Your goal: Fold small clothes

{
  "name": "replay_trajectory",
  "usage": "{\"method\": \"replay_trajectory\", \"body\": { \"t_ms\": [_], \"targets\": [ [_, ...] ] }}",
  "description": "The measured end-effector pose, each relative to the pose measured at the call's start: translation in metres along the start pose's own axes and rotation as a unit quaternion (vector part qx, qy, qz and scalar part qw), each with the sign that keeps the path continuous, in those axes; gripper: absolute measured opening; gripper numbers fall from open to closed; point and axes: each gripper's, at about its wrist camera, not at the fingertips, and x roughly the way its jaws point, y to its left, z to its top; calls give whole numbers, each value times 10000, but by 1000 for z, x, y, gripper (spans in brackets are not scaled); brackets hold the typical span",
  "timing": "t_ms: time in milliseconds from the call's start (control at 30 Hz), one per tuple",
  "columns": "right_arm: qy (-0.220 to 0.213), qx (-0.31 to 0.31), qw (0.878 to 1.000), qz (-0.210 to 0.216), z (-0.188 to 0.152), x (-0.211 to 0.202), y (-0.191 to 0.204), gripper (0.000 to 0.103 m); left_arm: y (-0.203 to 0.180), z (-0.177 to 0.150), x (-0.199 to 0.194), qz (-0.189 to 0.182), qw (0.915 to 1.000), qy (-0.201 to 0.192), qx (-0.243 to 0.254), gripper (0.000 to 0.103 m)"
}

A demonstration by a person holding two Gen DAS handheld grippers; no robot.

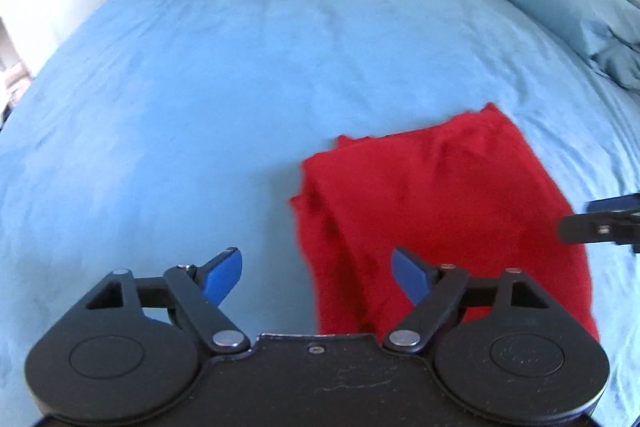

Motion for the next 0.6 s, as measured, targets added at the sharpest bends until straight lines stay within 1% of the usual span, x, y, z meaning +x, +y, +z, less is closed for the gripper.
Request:
{"method": "replay_trajectory", "body": {
  "t_ms": [100, 233, 300, 400, 500, 533, 600],
  "targets": [
    [-50, -66, 9992, -388, -7, -3, 1, 98, 4, -14, 7, 69, 10000, 4, -47, 86],
    [-173, -320, 9954, -890, -28, 12, -5, 98, -1, -42, 26, 205, 9994, -235, 139, 87],
    [-294, -369, 9947, -911, -40, 21, -13, 103, 3, -52, 33, 169, 9988, -452, 76, 88],
    [-594, -317, 9943, -821, -51, 27, -25, 103, 9, -61, 32, 117, 9971, -747, 0, 88],
    [-878, -406, 9924, -765, -59, 22, -26, 103, 6, -61, 26, 217, 9950, -978, 20, 88],
    [-963, -378, 9916, -774, -61, 18, -24, 103, 6, -61, 18, 302, 9939, -1065, 9, 86],
    [-1157, -325, 9892, -844, -65, 2, -16, 103, 4, -61, -8, 418, 9914, -1238, -46, 86]
  ]
}}
